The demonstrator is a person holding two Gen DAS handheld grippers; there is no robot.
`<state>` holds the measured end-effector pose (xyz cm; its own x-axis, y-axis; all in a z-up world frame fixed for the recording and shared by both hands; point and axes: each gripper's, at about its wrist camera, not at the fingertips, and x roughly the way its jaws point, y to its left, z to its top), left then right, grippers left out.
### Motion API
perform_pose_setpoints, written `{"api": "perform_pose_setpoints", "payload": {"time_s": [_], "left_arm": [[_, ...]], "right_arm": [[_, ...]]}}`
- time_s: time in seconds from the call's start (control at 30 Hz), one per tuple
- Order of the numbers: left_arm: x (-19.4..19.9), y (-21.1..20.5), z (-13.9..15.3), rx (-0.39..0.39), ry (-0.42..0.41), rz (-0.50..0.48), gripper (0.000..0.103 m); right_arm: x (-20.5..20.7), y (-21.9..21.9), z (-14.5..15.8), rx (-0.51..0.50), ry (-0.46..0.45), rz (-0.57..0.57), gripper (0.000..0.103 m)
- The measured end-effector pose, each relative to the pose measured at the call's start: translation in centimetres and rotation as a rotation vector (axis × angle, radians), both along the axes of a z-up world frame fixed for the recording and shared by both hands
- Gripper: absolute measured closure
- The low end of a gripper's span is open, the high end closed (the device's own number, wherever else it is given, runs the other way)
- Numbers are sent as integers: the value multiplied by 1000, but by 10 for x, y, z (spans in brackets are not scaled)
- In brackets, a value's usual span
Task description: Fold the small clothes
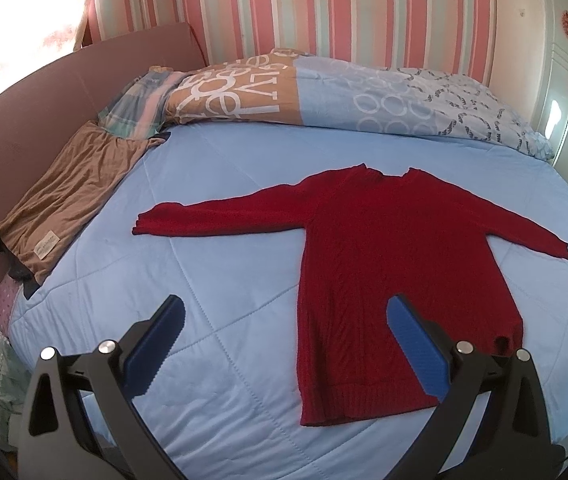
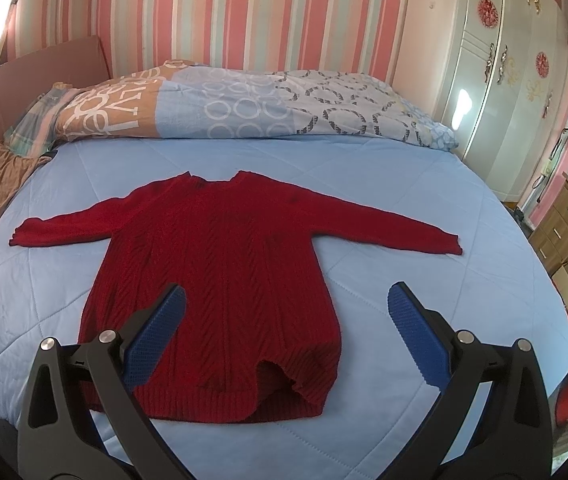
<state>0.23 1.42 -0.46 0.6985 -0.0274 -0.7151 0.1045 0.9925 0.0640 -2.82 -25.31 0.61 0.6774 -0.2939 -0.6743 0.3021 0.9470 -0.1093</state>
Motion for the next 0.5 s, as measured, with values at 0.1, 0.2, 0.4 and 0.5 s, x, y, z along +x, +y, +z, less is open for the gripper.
{"api": "perform_pose_setpoints", "payload": {"time_s": [0.1, 0.2, 0.4, 0.5], "left_arm": [[3, 2, -2, 1, 4, 2, 2], [7, 6, -5, -8, 11, 5, 2], [32, 26, -11, -28, 14, 11, 2], [50, 37, -15, -6, 19, 44, 2]], "right_arm": [[1, 0, -1, 1, -1, -2, 3], [7, 1, -3, 5, -3, -5, 3], [33, 3, -6, -10, -4, 11, 3], [48, 4, -4, -28, -4, 18, 3]]}}
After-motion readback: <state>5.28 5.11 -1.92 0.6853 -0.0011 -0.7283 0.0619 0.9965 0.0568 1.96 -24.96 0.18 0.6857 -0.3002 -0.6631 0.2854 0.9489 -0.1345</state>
